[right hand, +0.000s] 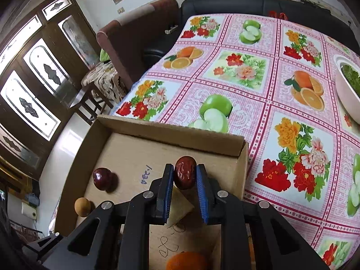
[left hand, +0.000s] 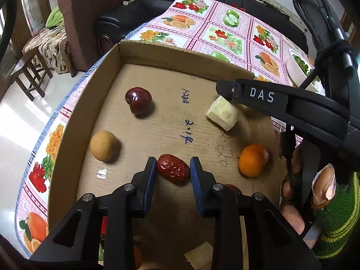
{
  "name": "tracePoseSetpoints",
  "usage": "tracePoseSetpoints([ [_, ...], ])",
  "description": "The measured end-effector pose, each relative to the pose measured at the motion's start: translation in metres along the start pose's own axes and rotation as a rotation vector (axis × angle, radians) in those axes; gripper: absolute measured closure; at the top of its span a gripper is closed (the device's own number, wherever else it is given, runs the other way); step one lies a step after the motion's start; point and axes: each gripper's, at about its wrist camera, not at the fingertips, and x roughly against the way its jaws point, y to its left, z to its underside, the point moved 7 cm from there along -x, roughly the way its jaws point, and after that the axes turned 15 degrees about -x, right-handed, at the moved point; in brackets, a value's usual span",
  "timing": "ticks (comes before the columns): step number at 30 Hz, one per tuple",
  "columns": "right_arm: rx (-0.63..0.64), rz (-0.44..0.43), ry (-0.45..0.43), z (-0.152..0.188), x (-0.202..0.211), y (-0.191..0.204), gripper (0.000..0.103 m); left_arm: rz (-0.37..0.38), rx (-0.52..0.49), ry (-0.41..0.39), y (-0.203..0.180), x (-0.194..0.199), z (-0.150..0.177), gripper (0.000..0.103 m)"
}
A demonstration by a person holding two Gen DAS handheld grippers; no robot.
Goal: Organize fruits
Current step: 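Open both tools to release the dates onto the tray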
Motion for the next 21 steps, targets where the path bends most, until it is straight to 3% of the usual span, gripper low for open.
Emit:
tracePoseSetpoints([
  [3, -0.001, 0.007, -0.001, -0.001, 0.000, -0.001, 0.079, -0.010, -0.006, 0.006, -0.001, -0.001, 0.000, 0.075],
  [7, 0.000, 0.008, -0.001, 0.001, 0.002, -0.001, 0.079, -0.011, 0.001, 0.015, -0.001, 0.000, 0.001, 0.062],
  [21, 0.006, -0.044, -0.070, 0.016, 0.064, -0.006, 0.072, -0.009, -0.008, -0.033, -0.015, 0.034, 0.014, 0.058],
])
